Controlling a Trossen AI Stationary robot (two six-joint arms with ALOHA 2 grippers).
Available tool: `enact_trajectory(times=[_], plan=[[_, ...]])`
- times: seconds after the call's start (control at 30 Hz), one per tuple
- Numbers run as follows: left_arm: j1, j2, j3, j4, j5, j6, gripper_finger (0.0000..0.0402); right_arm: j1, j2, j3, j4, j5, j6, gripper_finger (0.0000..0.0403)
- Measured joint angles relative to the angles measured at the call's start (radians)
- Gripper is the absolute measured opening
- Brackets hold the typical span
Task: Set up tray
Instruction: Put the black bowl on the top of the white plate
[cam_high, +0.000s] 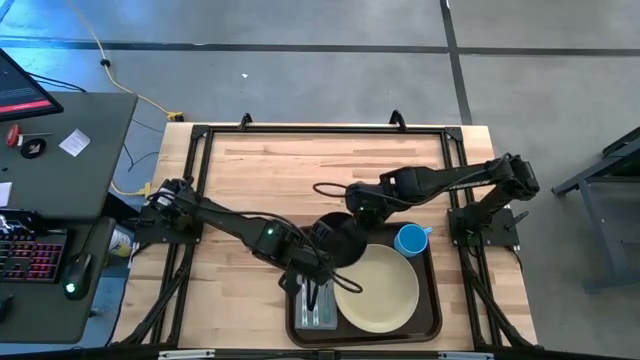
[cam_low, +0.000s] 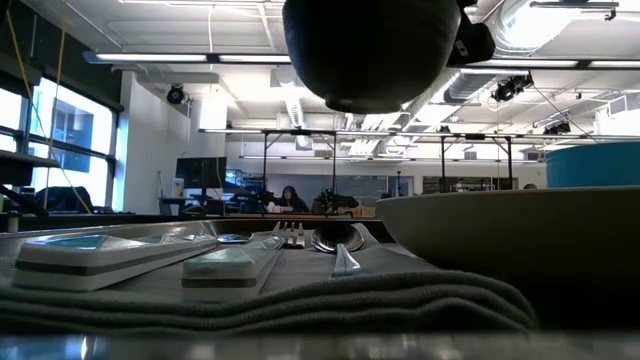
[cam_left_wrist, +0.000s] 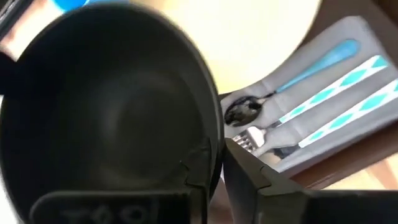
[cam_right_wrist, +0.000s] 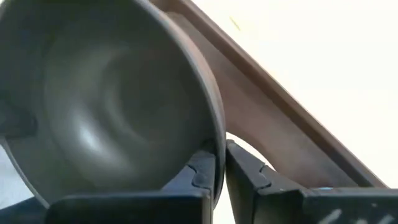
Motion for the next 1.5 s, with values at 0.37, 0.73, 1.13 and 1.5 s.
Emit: enact_trajectory(times=[0.37, 0.73, 1.13, 1.5], plan=[[0.0, -0.032, 0.047, 0.009, -0.026, -0.126, 0.0158, 0.0, -0.002, 0.001, -0.085, 0.026, -0.043, 0.0003], [0.0, -0.031, 0.28, -0.268, -0.105, -0.292, 0.0249, 0.084, -0.003, 0.001, -0.112, -0.024, -0.093, 0.0002], [0.0, -0.162, 0.338, -0.299, -0.223, -0.551, 0.019, 0.209, 0.108, 0.001, -0.109, -0.068, -0.276, 0.0001], [-0.008, -0.25, 0.338, -0.429, -0.33, -0.71, 0.014, 0.175, 0.26, 0.001, -0.088, -0.124, -0.562, 0.0]])
